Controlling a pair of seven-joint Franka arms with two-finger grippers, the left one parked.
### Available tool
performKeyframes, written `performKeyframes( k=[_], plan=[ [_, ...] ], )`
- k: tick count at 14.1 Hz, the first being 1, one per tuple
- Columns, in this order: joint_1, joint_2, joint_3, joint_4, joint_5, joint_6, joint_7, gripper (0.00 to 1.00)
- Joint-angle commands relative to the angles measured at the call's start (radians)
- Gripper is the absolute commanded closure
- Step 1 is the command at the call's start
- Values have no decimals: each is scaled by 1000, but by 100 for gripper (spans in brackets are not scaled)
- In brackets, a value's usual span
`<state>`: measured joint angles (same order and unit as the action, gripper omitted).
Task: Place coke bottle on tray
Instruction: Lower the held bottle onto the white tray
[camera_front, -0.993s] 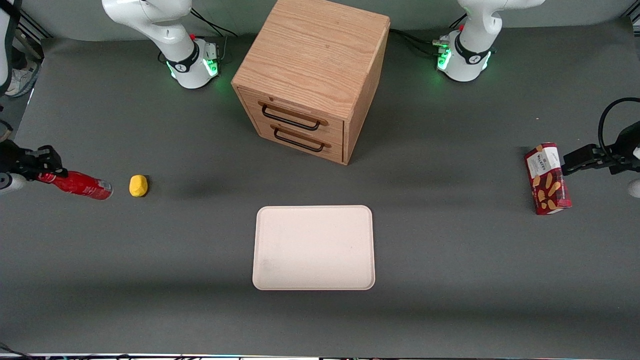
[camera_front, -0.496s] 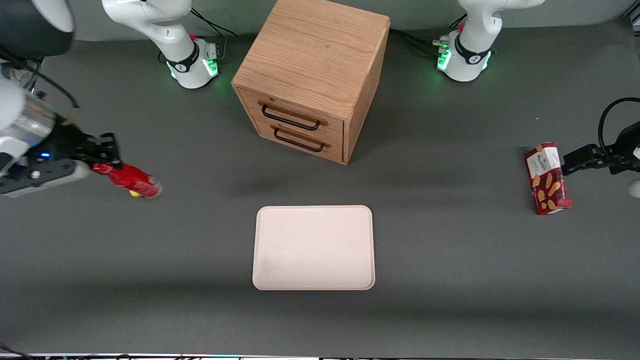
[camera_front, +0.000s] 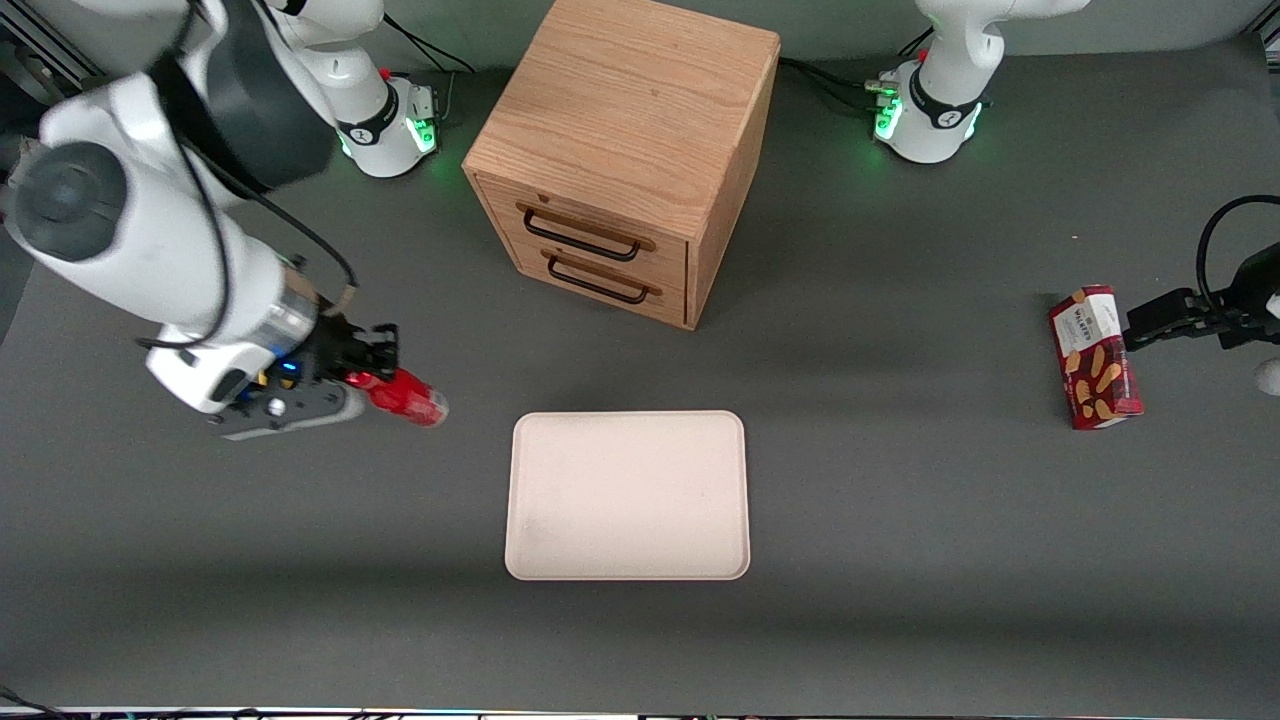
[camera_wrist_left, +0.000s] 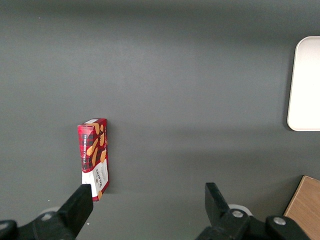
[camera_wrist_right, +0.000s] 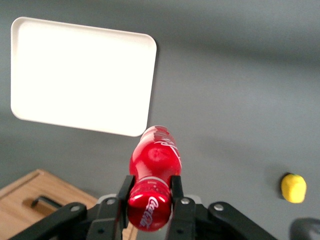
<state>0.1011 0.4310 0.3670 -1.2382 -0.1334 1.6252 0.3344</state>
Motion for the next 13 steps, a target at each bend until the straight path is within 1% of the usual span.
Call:
performKeyframes(
  k=[1, 2, 5, 10, 12, 13],
  plan=[
    [6, 77, 82, 52, -103, 30, 122, 100],
    [6, 97, 87, 49, -118, 54, 138, 100],
    [8, 153, 87, 37, -126, 165, 138, 100],
    [26, 270, 87, 36, -212, 327, 143, 100],
    [32, 308, 87, 34, -258, 361, 152, 100],
    [32, 324, 87, 20, -270, 386, 156, 100]
  ],
)
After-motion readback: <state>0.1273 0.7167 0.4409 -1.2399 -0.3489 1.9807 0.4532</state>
